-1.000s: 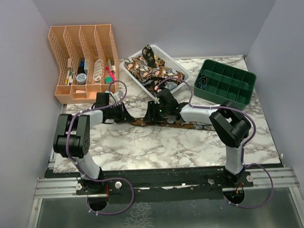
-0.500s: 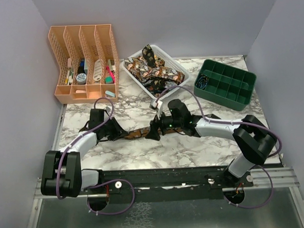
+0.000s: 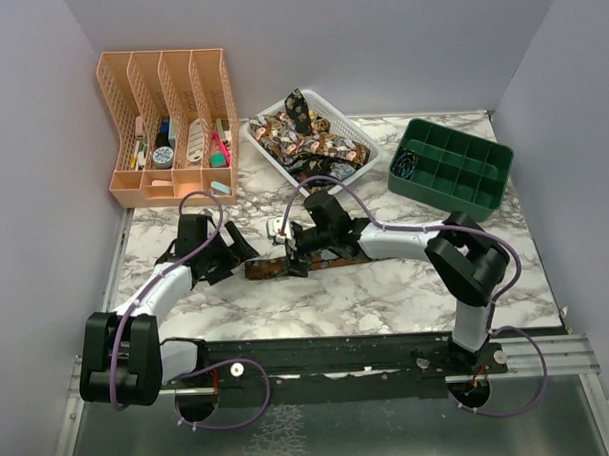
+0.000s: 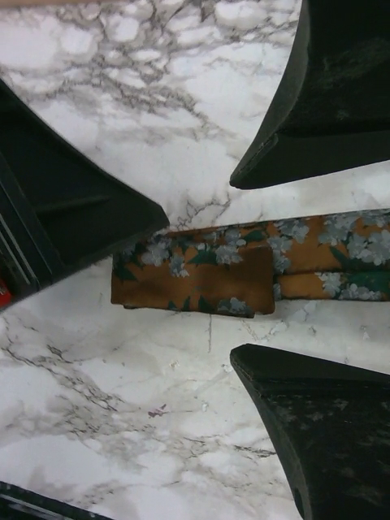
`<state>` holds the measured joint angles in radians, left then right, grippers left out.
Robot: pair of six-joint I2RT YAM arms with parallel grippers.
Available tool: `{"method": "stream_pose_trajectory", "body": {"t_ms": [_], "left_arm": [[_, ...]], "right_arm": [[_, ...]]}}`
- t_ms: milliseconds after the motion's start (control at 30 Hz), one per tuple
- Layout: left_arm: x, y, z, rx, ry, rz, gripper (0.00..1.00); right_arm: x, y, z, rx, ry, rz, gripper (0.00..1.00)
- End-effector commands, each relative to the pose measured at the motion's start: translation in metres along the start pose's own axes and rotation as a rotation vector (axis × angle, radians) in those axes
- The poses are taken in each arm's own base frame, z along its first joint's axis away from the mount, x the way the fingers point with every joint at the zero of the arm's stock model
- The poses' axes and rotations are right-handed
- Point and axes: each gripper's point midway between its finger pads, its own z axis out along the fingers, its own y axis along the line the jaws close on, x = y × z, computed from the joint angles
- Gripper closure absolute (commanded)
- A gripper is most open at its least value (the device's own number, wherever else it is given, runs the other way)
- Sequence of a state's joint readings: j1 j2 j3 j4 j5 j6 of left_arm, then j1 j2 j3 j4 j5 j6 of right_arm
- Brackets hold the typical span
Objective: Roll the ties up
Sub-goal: Roll the tie at the center of the board.
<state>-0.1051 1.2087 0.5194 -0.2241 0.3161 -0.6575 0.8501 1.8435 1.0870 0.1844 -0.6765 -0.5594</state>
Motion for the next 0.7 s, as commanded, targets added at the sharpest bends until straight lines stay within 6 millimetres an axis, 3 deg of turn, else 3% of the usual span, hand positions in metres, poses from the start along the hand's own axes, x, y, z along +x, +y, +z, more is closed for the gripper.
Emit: {"method": "stream_pose_trajectory", "body": {"t_ms": [0, 467, 667], "left_arm": [[-0.007, 0.019, -0.008, -0.106, -0.054, -0.018, 0.01], [-0.015, 0.011, -0.028, -0.054, -0.124, -0.079, 0.01], [-0.005, 0.014, -0.027, -0.044, -0.101, -0.079, 0.01]], "right_arm": [[0.016, 0.024, 0.019, -0.126, 0.028, -0.069, 0.17], [0.048, 0.015, 0.047, -0.138, 0.1, -0.046, 0.15], [0.072, 0.027, 0.044, -0.233, 0.145, 0.003, 0.35]]}}
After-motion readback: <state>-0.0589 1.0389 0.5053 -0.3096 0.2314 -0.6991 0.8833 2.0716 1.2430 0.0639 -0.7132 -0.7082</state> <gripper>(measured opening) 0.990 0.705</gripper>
